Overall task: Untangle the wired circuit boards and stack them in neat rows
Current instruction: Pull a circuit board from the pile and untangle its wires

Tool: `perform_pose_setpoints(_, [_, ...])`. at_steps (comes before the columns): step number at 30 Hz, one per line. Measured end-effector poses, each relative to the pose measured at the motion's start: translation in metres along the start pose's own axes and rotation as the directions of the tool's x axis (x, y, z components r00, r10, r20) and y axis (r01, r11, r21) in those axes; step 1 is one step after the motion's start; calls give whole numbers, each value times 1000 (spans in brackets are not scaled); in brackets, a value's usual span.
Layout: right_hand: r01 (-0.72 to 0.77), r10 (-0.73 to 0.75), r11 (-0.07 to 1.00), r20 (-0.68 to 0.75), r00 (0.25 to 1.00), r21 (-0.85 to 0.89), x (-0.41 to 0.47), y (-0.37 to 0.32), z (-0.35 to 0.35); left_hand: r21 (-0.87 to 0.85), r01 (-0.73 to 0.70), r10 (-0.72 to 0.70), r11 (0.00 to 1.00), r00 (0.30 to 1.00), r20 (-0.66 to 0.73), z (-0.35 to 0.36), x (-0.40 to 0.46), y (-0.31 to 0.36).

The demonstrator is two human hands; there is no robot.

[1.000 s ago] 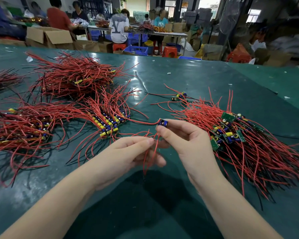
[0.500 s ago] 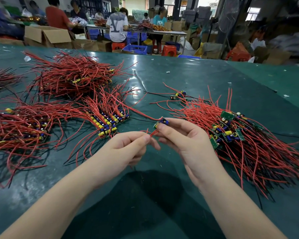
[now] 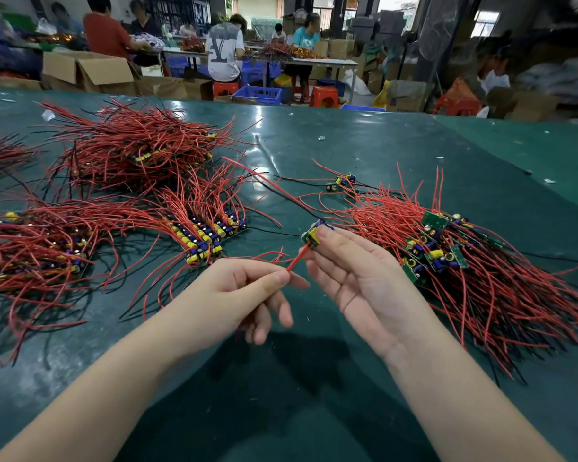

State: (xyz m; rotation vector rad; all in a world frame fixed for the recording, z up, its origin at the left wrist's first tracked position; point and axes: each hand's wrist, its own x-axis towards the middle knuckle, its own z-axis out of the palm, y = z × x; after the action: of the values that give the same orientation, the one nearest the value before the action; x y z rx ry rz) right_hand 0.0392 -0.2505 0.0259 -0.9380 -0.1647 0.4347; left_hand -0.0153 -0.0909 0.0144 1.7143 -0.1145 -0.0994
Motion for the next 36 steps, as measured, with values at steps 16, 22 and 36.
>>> perform_pose_setpoints(16, [38,-38,999,-6,999,0,-1,-4,-2,41,64,-64,997,998,-16,-3,2,-5])
perform_pose_setpoints(22, [50,-47,995,-39,998,85,1,-8,-3,-42,72,-74,997,996,-52,-4,5,-8])
perform_pose_setpoints(36, [102,-99,987,-30,995,123,3,-12,-1,-78,155,-161,985,983,-91,-5,6,-8])
